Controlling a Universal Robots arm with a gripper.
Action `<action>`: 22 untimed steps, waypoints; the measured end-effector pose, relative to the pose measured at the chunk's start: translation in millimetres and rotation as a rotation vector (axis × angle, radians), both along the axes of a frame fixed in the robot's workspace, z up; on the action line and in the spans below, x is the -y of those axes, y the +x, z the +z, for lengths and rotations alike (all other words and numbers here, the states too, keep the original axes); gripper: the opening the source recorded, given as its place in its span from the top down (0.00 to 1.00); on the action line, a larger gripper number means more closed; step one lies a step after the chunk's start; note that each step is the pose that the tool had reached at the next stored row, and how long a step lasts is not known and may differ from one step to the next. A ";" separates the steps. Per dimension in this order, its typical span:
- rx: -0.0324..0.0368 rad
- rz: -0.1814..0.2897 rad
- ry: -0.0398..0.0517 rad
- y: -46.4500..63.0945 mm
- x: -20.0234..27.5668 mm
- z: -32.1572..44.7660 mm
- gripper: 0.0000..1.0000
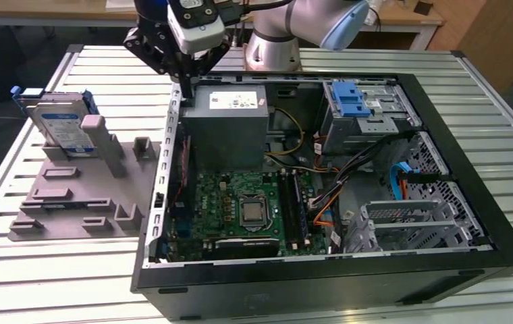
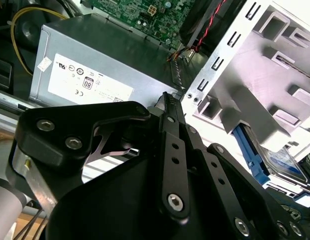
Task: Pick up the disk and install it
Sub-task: 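Reach for the disk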
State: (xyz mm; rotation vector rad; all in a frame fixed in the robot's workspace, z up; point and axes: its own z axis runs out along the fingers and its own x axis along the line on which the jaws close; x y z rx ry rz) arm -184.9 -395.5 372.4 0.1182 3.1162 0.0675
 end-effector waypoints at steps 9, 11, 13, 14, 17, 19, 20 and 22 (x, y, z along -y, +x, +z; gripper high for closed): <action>-0.0001 0.000 0.0000 -3.6 0.0 -1.4 0.89; -0.0001 0.000 0.0000 -5.2 0.0 -1.8 0.89; 0.0000 0.000 0.0001 -6.6 0.0 -2.3 0.89; -0.0002 0.000 0.0001 -7.2 0.0 -2.4 0.89; -0.0005 0.000 -0.0002 -9.7 -0.1 -2.9 0.89; -0.0004 0.000 -0.0001 -12.5 -0.3 -3.4 0.89; -0.0004 0.000 0.0000 -13.7 -0.4 -3.6 0.89; -0.0005 0.000 0.0001 -15.8 -0.5 -4.2 0.89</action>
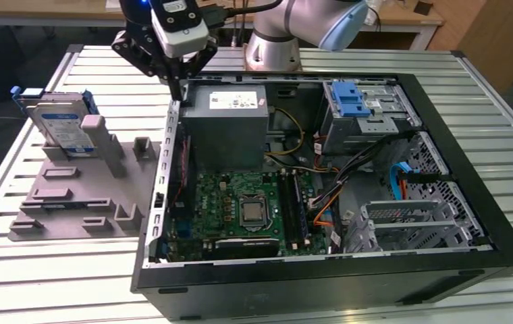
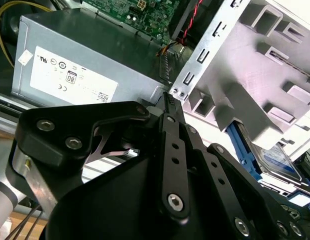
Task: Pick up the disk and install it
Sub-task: 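Reach for the disk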
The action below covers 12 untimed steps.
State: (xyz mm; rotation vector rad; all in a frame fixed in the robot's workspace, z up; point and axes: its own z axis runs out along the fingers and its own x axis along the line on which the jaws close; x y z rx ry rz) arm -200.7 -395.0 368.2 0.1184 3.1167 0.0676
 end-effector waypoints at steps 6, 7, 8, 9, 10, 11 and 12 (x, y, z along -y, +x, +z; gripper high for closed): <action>-0.0005 0.000 0.0000 -5.0 -0.1 -1.2 0.89; -0.0008 0.000 -0.0001 -5.7 0.0 -1.2 0.89; -0.0008 0.000 -0.0001 -6.4 0.0 -1.4 0.89; -0.0009 0.000 0.0000 -7.0 -0.1 -1.5 0.89; -0.0009 0.000 -0.0001 -7.6 0.0 -1.7 0.89; -0.0010 0.000 -0.0001 -8.3 0.0 -1.9 0.89; -0.0010 0.000 0.0000 -8.9 0.0 -2.1 0.89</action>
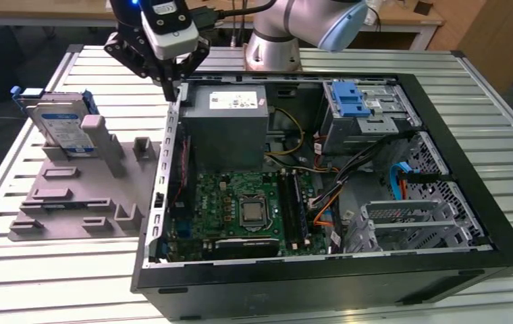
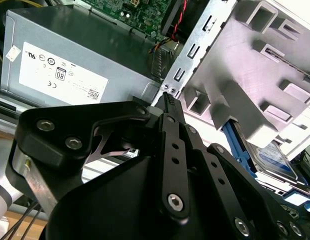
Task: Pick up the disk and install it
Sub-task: 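Reach for the disk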
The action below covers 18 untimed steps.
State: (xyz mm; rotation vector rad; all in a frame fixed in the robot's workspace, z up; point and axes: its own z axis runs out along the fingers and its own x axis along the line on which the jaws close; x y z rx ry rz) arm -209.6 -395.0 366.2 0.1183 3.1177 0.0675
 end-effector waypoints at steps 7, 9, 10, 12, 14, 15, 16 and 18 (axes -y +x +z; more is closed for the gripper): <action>-0.0004 0.000 0.0000 -4.6 0.0 -1.2 0.89; -0.0007 0.000 0.0000 -5.6 0.0 -1.6 0.89; -0.0009 0.000 -0.0001 -6.0 0.0 -1.7 0.89; -0.0014 0.000 0.0000 -6.8 0.0 -2.1 0.89; -0.0019 0.000 -0.0001 -7.5 0.0 -2.4 0.89; -0.0021 0.000 -0.0002 -7.9 0.0 -2.6 0.89; -0.0022 0.000 0.0000 -8.3 0.0 -2.8 0.89; -0.0028 0.000 -0.0001 -8.9 0.0 -3.2 0.89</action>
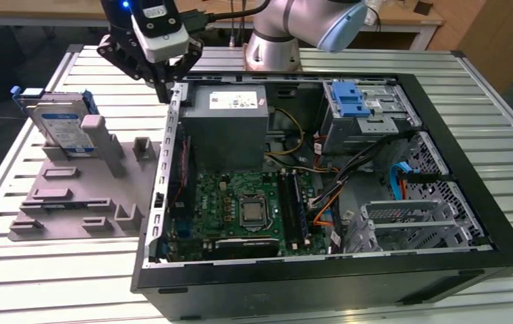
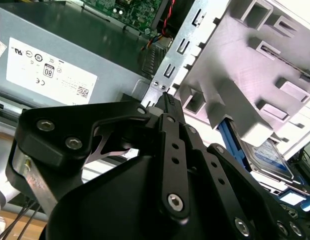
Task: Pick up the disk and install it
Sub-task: 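Reach for the disk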
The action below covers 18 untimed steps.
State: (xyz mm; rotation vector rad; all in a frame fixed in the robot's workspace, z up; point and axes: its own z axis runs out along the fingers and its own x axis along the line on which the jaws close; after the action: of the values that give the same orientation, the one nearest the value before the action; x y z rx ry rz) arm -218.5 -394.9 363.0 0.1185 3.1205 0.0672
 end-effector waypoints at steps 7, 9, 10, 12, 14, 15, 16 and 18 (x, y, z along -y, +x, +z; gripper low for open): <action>-0.0010 0.000 0.0000 -2.8 0.0 -1.3 0.89; -0.0013 0.000 0.0001 -3.6 0.0 -1.7 0.89; -0.0013 0.000 0.0001 -4.0 0.0 -1.9 0.89; -0.0015 0.000 0.0001 -4.8 0.0 -2.3 0.89; -0.0016 0.000 0.0001 -5.7 0.0 -2.7 0.89; -0.0017 0.000 0.0000 -6.1 0.0 -2.9 0.89; -0.0018 0.000 0.0000 -6.6 0.0 -3.1 0.89; -0.0020 0.000 0.0001 -7.4 0.0 -3.5 0.89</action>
State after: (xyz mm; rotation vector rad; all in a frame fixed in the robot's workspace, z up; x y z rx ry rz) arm -225.9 -395.0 359.5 0.1186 3.1225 0.0673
